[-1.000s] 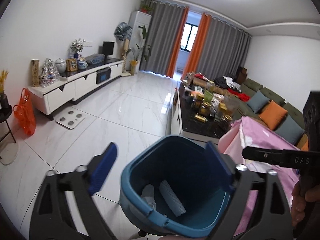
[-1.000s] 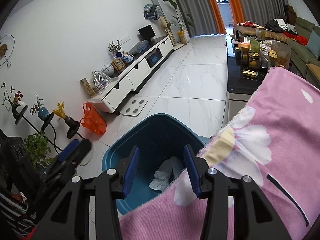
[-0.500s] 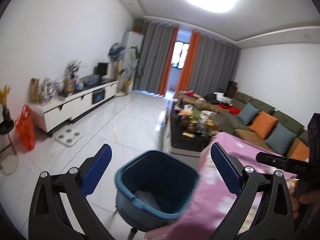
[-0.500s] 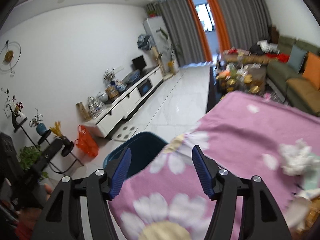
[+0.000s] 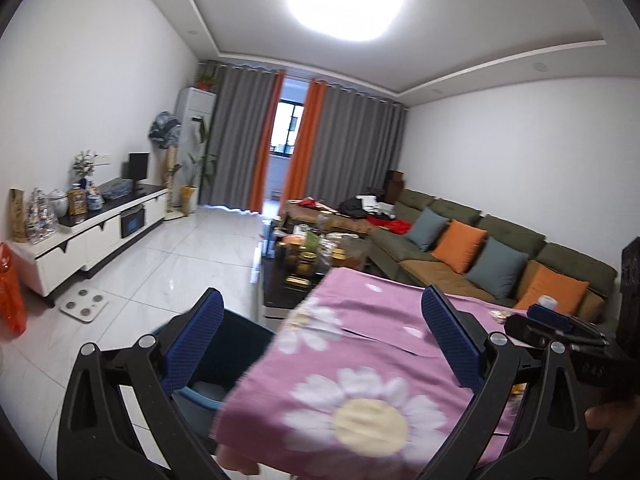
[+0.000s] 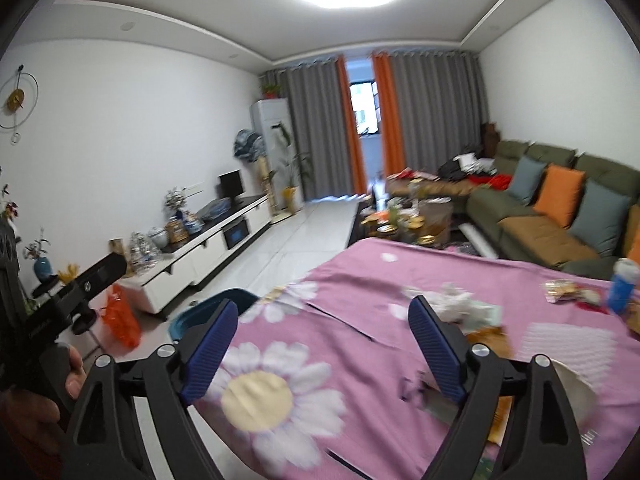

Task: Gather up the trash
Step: 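Move the right gripper back over the trash pile on the table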

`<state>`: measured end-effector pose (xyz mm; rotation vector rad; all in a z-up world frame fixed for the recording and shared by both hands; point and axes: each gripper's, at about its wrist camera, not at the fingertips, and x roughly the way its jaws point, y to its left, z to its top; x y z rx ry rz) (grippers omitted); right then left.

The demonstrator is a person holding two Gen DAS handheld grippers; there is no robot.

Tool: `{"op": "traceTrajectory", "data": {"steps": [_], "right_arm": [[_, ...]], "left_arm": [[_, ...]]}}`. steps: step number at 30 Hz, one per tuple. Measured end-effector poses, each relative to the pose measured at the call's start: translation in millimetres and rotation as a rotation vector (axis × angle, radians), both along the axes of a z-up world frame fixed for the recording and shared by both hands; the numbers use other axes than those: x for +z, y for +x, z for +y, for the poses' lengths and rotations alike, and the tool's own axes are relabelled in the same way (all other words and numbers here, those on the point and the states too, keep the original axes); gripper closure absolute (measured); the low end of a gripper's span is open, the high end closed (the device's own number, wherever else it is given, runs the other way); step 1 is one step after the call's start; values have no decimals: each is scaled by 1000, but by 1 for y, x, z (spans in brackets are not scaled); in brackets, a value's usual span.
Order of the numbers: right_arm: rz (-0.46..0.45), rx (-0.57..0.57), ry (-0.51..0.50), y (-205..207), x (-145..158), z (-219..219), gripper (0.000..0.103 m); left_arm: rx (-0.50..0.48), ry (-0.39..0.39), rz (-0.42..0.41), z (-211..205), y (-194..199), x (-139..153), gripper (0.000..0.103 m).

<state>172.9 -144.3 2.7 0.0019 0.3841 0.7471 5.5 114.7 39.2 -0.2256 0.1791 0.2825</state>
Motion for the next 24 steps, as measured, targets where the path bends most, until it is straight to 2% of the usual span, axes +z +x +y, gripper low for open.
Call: {"op": "traceTrajectory", "data": {"steps": [4,8,12,24], "right_arm": [[-69,-90,-12,-24,-8,-34,10],[-114,-199,-55,-41,-18,-65,7],[-111,-274,-63,-54,-23,-91,7],[-105,-443,-114,-82,-43,-138,7]], "left_arm": [[-99,11,9,-26,6,0,6],[-186,65,29,-55,12,-7,6],[-279,78,37,-81,14,-14,6],[-441,111,92,-130,29,-43,6]]}}
